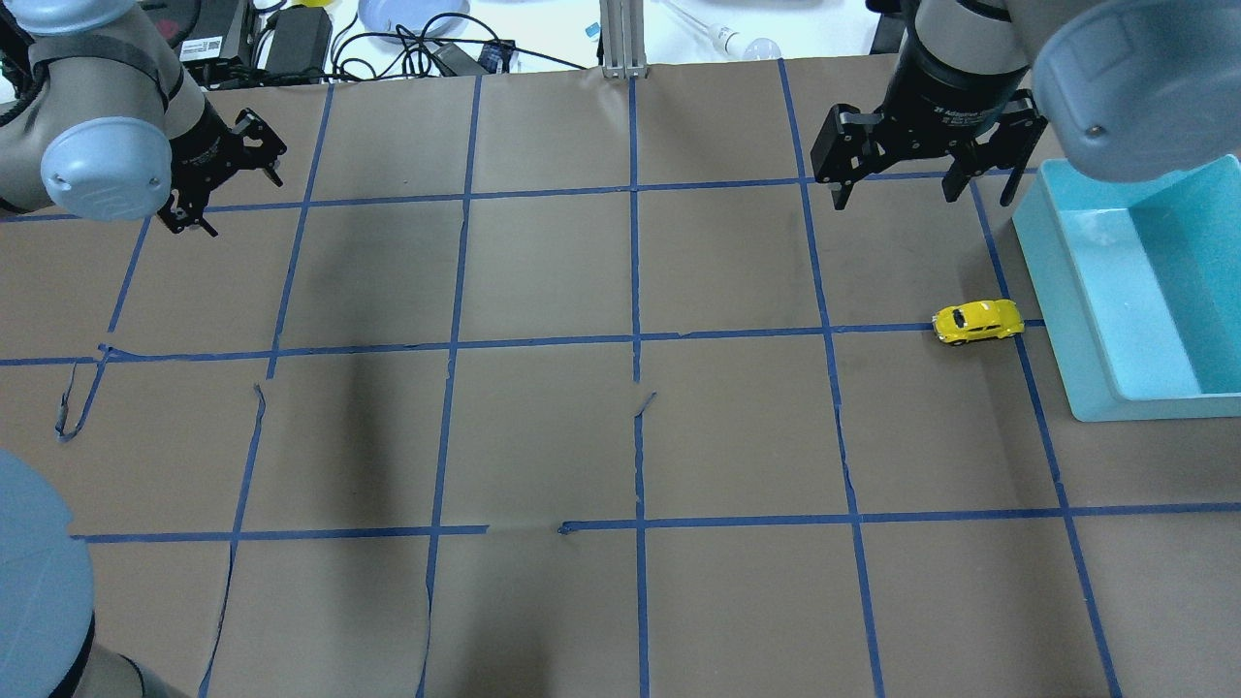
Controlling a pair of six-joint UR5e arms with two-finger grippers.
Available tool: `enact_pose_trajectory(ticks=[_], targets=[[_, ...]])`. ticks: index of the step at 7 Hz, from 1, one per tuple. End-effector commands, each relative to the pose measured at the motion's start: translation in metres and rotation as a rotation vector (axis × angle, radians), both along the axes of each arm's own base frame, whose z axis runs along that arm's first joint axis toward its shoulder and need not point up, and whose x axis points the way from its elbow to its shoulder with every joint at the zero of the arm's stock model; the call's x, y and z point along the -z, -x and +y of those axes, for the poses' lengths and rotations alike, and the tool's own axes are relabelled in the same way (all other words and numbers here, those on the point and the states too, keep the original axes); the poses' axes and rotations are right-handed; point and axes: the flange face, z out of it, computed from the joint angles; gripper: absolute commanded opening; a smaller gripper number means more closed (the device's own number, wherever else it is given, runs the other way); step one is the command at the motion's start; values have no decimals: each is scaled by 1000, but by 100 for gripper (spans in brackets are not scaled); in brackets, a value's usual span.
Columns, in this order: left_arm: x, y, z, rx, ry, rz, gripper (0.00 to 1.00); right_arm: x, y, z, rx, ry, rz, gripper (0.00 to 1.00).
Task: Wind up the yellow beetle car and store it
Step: 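Move the right gripper over the car beside the blue tray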
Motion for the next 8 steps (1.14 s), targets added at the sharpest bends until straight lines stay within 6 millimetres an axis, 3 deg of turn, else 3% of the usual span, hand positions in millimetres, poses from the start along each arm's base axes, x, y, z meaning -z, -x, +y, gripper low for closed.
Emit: enact_pose_trajectory(ticks=[1, 3, 4, 5, 6, 7, 8], targets=[[-10, 9, 8, 160, -44, -12, 100, 7, 4, 7, -3, -77, 17, 100], [-28, 93, 20, 297, -56, -8, 100, 14, 1, 3, 7, -119, -7, 100], [-37, 126, 25, 340, -30, -10, 100, 3, -2, -8, -14, -22, -22, 100], [-42, 144, 36, 375, -30, 46, 100, 4, -2, -15, -8, 63, 30, 100], [-66, 146, 45, 406, -30, 54, 100, 22, 2, -11, -13, 44, 94, 100], [-87, 150, 54, 571, -16, 41, 100, 34, 3, -13, -25, 63, 87, 100], [-98, 160, 72, 636, -56, 135, 100, 37, 3, -17, -148, 95, 98, 100]])
